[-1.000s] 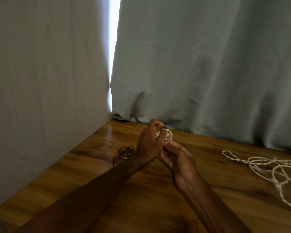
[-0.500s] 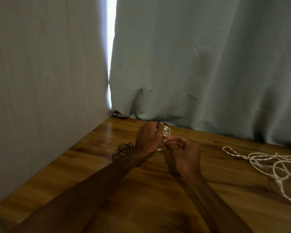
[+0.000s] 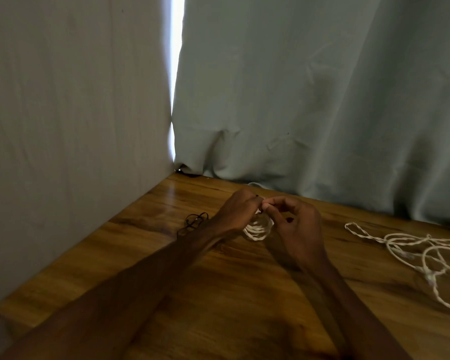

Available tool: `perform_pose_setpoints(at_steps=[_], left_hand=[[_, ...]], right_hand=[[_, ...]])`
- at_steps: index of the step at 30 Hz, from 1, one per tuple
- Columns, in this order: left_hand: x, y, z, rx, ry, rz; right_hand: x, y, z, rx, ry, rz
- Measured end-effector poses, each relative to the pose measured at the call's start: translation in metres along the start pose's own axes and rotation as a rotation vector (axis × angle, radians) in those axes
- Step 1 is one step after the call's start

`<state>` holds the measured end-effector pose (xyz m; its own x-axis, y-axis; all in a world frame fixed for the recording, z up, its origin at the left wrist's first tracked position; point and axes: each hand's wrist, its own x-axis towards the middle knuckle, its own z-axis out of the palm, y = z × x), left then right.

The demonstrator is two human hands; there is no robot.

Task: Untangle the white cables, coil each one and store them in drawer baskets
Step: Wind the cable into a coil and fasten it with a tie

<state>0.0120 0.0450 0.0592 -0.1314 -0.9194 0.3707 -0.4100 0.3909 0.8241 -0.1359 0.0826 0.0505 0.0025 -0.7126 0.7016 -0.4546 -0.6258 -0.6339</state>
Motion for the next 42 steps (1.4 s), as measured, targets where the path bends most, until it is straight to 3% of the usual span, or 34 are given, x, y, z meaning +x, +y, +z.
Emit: perform_pose_setpoints(at_steps=[3,8,13,18,26,33,37,42], left_hand=[[0.003,-0.006,-0.001,0.023,-0.009,0.045],[0.004,-0.015,0.004,0.331,-0.031,0.089],[-0.001,0.001,0.003,0.004,0.008,0.067],[-0.002,0.000,-0.004,-0.169,-0.089,0.091],[-0.004,0.002,-0.005,0.208,-0.068,0.172],[-0.004,0.001,-0.006,0.406,-0.076,0.239],[-0.003,-0.003,-0.006,0.380,-0.056,0.242],[0.001,-0.009,-0.004,0.460,-0.067,0.274]], right_hand=[[0.001,-0.005,0.002,0.038,0.034,-0.001],[0.001,-0.005,0.004,0.104,0.046,0.061],[0.002,-0.003,-0.005,-0.058,0.050,-0.030],[0.008,-0.002,-0.011,-0.088,0.017,-0.030],[0.009,-0.001,-0.020,0.176,-0.151,0.091],[0.008,-0.004,-0.018,0.103,-0.064,0.053],[0.007,-0.005,-0.017,0.014,-0.015,-0.023],[0.008,-0.004,-0.016,0.104,-0.027,0.136]])
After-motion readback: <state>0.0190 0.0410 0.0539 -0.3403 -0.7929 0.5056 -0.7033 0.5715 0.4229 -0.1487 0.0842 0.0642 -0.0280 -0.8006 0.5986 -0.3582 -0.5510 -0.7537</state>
